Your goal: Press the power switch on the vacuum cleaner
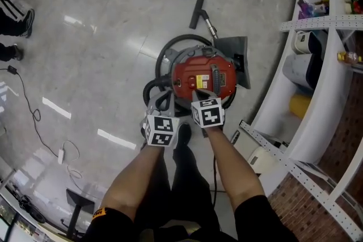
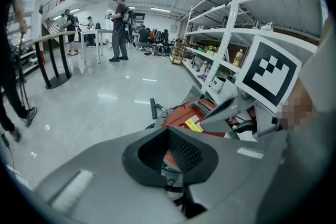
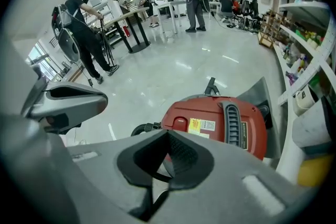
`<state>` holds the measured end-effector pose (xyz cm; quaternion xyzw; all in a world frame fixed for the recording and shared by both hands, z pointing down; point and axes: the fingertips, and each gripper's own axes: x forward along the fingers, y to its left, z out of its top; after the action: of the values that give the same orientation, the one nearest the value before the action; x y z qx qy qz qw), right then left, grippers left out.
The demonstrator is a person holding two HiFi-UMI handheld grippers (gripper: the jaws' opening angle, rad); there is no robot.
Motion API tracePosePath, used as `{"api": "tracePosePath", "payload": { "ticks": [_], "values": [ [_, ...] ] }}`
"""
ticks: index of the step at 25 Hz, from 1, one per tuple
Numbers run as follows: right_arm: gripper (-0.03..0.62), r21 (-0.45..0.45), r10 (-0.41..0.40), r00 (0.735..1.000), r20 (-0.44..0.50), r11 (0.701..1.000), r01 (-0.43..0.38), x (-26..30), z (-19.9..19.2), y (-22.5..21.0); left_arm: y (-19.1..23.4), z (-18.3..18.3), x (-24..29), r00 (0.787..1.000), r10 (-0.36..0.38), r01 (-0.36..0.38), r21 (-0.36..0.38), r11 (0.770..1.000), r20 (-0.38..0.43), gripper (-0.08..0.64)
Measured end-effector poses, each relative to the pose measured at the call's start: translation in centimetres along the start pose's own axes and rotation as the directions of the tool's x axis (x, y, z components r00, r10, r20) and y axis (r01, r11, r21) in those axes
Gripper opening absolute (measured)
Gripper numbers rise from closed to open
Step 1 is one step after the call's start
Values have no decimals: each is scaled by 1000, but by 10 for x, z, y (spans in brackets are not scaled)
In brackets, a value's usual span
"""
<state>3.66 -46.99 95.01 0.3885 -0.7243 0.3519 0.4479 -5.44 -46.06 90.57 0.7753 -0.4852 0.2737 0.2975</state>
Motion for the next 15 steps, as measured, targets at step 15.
{"api": "tracePosePath", "payload": {
  "ticks": [15],
  "values": [
    [-8, -23, -40, 991, -127, 999, 37, 49, -13, -18, 20, -21, 32, 1000, -13, 12, -14, 1000, -26, 14]
  ]
}}
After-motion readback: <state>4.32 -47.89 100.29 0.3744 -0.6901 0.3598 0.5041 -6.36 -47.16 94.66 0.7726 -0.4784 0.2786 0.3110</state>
